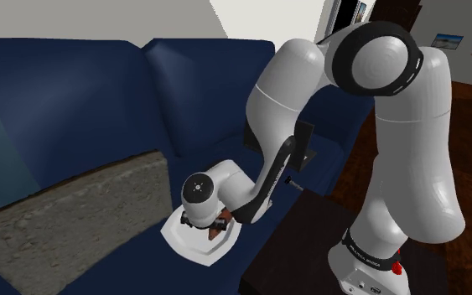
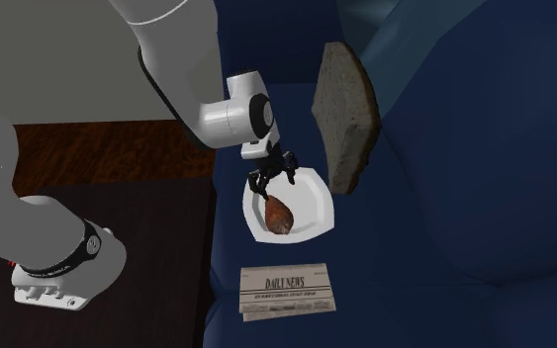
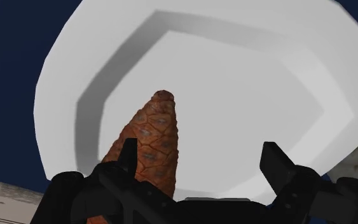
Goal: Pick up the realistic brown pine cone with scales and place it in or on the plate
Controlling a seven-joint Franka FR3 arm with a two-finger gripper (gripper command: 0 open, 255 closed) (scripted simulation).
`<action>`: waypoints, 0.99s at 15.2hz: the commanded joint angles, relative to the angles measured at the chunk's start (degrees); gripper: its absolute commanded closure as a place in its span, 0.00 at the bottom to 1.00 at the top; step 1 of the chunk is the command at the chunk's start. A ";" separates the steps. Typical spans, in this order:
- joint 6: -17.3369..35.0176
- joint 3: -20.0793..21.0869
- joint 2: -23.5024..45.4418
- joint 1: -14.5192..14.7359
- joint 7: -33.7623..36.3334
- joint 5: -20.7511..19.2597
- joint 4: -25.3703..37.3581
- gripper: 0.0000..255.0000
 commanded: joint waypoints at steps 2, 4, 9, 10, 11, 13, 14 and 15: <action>0.30 -0.73 1.93 -0.30 0.32 -0.65 0.13 0.00; 0.29 -0.71 1.93 -0.32 0.33 -0.66 0.14 0.00; -0.08 -0.47 3.12 0.49 1.38 -0.77 1.08 1.00; -0.30 -0.15 2.16 0.63 1.50 -0.46 0.16 1.00; -0.63 0.02 2.23 0.32 0.50 0.25 0.82 1.00; -0.56 -0.09 2.45 0.20 0.35 0.19 1.07 1.00; -0.55 -0.09 2.71 0.47 0.84 -0.01 1.14 1.00; -1.05 0.39 2.05 0.57 0.52 0.76 0.90 1.00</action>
